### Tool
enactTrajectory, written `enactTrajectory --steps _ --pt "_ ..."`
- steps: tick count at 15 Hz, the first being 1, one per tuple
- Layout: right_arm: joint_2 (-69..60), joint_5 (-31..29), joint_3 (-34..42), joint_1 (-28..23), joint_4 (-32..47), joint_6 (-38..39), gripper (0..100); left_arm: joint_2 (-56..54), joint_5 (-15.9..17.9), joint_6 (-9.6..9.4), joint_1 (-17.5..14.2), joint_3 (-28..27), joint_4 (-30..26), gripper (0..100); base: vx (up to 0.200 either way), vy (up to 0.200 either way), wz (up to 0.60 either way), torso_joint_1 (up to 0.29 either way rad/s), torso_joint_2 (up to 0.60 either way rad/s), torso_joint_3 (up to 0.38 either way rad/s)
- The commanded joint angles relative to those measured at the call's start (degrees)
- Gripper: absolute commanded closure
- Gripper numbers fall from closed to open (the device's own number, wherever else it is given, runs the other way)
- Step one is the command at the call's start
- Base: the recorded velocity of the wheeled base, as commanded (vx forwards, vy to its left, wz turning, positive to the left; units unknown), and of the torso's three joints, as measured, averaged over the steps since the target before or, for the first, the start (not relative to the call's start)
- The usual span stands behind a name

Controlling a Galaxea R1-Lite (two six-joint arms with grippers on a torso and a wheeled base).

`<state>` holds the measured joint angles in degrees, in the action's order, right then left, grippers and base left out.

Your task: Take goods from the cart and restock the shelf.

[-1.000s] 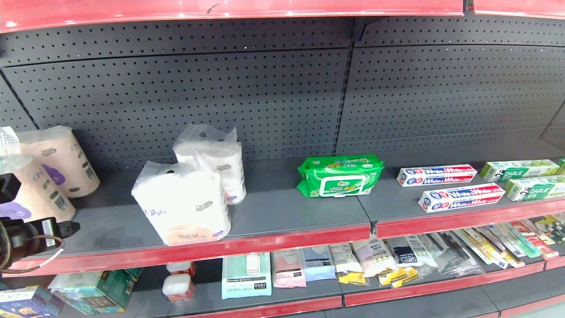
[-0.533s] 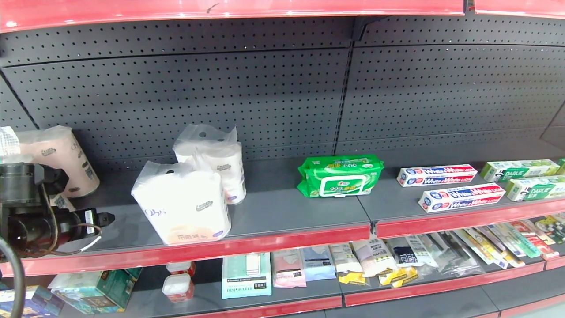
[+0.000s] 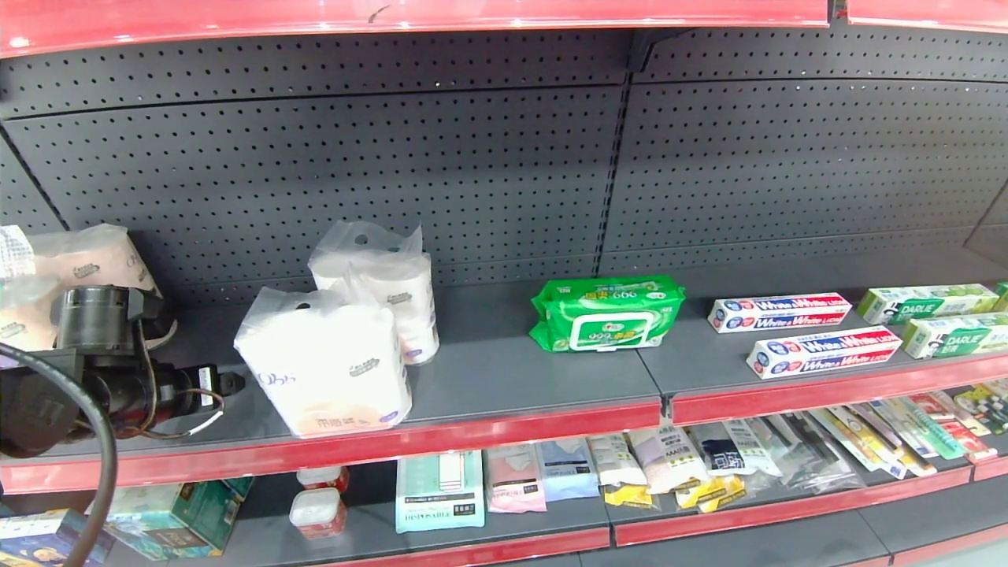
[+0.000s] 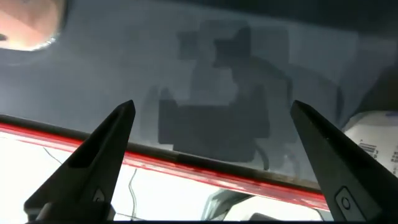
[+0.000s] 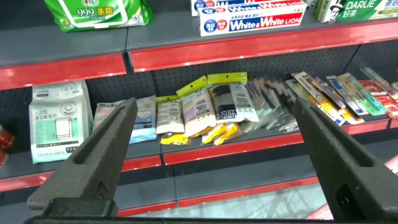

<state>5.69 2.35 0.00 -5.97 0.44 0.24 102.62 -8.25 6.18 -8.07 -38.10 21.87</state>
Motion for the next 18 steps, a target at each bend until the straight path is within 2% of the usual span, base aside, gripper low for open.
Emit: enactTrajectory --steps 1,3,8,11,18 --pt "0.11 0.02 0.00 0.00 0.00 0.02 0 0.56 -0.01 0.85 1.30 -0.14 -0.07 0 0.000 0.000 0.00 0.000 0.00 0.000" --pt "0.11 0.02 0.00 0.00 0.00 0.02 0 0.74 -0.01 1.55 2.45 -0.14 -0.07 0 0.000 0.000 0.00 0.000 0.00 0.000" --pt "0.11 0.02 0.00 0.00 0.00 0.02 0 0.83 -0.10 1.64 3.85 -0.14 0.01 0 0.000 0.000 0.00 0.000 0.00 0.000" --pt "0.11 0.02 0.00 0.00 0.00 0.02 0 1.09 -0.10 2.87 4.99 -0.22 0.01 0 0.000 0.000 0.00 0.000 0.00 0.000" --pt "0.11 0.02 0.00 0.00 0.00 0.02 0 1.88 -0.10 2.96 6.40 -1.10 0.01 0 0.000 0.000 0.00 0.000 0.00 0.000"
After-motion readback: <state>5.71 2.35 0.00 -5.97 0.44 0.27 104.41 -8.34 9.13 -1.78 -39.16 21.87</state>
